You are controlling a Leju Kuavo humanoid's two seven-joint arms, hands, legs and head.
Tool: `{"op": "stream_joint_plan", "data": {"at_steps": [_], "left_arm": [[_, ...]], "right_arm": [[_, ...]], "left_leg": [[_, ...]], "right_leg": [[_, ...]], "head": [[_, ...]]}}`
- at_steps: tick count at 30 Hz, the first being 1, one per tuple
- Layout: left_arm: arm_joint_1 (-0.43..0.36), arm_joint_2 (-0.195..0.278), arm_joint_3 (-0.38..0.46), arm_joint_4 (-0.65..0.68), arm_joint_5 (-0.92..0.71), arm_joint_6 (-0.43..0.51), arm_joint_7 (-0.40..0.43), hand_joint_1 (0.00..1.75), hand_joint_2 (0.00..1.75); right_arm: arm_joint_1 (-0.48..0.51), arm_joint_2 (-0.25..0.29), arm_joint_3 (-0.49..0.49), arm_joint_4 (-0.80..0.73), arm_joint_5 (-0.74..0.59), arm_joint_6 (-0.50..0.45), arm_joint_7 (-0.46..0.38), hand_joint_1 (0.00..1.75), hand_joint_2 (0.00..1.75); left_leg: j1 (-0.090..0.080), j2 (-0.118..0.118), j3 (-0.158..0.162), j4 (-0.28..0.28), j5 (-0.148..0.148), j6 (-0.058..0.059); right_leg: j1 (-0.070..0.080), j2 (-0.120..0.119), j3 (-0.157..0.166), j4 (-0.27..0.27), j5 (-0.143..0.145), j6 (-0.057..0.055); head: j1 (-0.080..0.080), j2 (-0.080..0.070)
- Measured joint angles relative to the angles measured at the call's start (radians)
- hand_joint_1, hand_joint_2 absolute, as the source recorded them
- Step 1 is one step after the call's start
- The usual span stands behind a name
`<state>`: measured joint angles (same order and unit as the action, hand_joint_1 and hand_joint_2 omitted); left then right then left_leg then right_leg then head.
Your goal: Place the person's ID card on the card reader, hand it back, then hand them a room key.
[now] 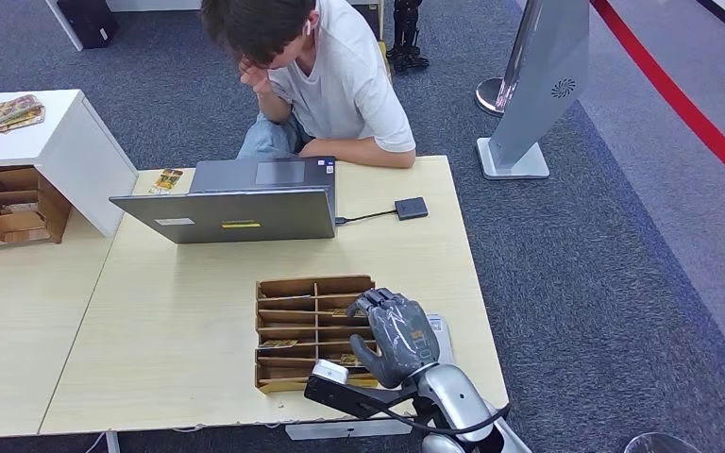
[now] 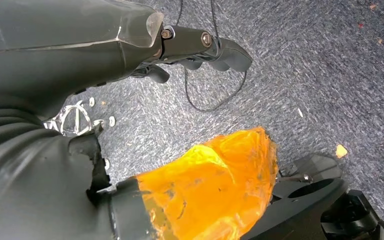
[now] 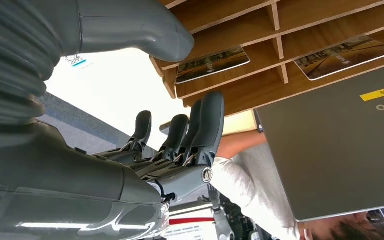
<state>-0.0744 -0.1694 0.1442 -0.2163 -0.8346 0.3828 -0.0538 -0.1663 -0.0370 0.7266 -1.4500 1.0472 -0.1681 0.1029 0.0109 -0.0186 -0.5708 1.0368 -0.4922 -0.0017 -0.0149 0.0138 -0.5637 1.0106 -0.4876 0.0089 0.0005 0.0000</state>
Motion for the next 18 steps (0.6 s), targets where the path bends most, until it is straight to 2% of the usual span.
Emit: {"op": "stream_joint_plan", "data": {"at_steps": [6,18], "left_arm": [[0.0,0.0,-0.001,-0.002,-0.002,-0.004,0.0,0.0,0.0],[-0.006,0.0,-0.016,-0.003,-0.017,-0.018,0.008,0.0,0.0]], "right_arm": [[-0.004,0.003,0.002,0.008,0.0,0.003,0.002,0.77,1.75],[-0.073,0.006,0.004,0.077,-0.034,0.022,-0.007,0.79,1.75]], "left_leg": [[0.0,0.0,0.0,0.0,0.0,0.0],[0.0,0.0,0.0,0.0,0.0,0.0]], "right_leg": [[0.0,0.0,0.0,0.0,0.0,0.0],[0.0,0.0,0.0,0.0,0.0,0.0]], "head": [[0.0,0.0],[0.0,0.0]]}}
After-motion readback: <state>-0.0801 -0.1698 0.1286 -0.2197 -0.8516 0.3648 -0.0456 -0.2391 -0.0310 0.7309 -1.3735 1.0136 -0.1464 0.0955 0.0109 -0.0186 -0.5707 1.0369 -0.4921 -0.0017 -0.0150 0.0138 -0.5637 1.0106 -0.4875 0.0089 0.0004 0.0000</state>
